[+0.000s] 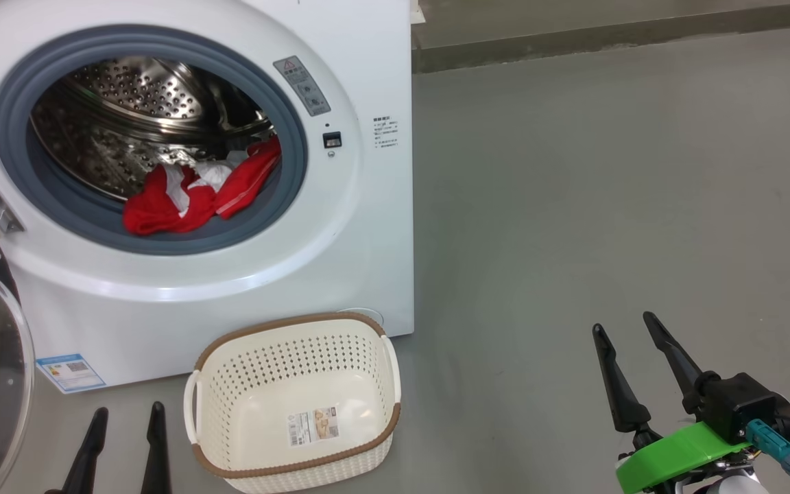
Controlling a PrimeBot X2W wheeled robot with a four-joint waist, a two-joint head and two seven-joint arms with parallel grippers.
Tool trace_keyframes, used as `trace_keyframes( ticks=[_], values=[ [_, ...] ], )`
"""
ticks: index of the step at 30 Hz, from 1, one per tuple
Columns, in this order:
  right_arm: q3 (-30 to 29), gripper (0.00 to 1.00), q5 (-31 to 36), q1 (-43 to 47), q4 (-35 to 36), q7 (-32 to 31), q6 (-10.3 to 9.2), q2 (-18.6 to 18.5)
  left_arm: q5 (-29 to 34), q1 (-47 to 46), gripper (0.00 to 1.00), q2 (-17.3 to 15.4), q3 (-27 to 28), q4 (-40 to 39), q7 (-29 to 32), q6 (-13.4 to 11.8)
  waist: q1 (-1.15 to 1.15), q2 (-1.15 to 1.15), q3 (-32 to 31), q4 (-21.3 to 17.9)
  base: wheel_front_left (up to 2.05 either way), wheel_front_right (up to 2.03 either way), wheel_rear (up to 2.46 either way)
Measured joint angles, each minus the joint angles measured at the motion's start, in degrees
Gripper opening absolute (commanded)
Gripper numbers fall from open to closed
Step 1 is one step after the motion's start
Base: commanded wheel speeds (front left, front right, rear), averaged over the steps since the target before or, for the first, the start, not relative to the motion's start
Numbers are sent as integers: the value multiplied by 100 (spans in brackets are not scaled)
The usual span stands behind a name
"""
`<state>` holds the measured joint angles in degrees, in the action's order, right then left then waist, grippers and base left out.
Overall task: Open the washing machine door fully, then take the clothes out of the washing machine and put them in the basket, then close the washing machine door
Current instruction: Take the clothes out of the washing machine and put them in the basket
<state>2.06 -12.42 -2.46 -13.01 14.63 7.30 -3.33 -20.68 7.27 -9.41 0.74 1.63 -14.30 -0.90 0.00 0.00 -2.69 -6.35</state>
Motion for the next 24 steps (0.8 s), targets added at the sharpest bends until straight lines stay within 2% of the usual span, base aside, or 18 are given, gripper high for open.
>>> trace_keyframes(
  ticks=[9, 14, 24],
  values=[
    [10, 100, 19, 6, 9, 0, 0, 4, 210, 0, 100, 33, 58, -35, 0, 34, 0, 0, -5, 54, 0, 0, 0],
    [25, 100, 36, 6, 8, 0, 0, 8, 267, 1, 100, 40, 62, 20, 1, -68, 0, 0, -35, 66, 30, -30, 0],
    [40, 100, 35, 8, 4, 0, 0, 3, 266, 1, 100, 36, 60, -4, 1, -87, 0, 0, -14, 46, 132, -132, 0]
  ],
)
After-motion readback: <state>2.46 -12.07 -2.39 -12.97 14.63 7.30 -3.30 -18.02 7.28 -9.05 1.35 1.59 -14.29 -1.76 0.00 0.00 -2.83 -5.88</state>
